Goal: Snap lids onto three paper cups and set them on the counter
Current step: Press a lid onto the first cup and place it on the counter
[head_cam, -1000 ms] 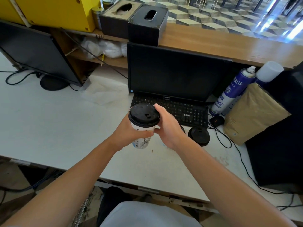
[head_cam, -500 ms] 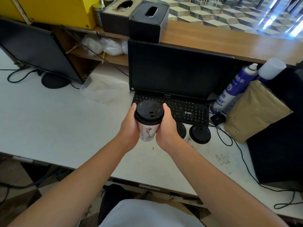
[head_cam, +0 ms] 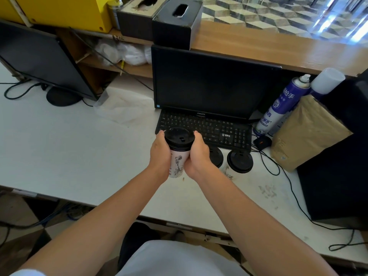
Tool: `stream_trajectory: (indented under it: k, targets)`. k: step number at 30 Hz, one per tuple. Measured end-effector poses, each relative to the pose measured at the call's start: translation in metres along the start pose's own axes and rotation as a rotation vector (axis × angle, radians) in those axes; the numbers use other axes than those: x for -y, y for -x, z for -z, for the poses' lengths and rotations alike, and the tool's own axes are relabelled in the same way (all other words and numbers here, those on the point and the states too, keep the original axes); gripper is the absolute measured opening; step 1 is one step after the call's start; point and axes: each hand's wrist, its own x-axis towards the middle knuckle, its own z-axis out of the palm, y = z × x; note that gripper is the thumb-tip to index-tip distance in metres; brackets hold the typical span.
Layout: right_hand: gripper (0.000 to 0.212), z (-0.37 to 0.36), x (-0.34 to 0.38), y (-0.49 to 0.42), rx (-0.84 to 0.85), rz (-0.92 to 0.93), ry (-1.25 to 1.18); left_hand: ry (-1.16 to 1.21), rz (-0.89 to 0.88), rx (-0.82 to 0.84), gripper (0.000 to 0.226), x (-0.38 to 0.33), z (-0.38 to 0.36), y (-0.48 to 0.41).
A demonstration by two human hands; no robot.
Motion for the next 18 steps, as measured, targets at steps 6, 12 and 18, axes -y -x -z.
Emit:
stream_trajectory:
  k: [6,12,18]
  targets:
    - [0.052,-0.007,-0.023,0.007,-0.011,0.103,0.158,0.233,0.076,-0.197,0.04,-0.006,-0.014,0.011]
    - [0.058,-0.004,-0.012,-0.001,-0.006,0.023,0.135,0.151,0.045,-0.153,0.036,-0.005,-0.011,0.013]
    - [0.034,-0.003,0.002,-0.008,-0.015,0.021,0.072,-0.095,-0.078,-0.094,0.036,-0.014,0.001,0.007]
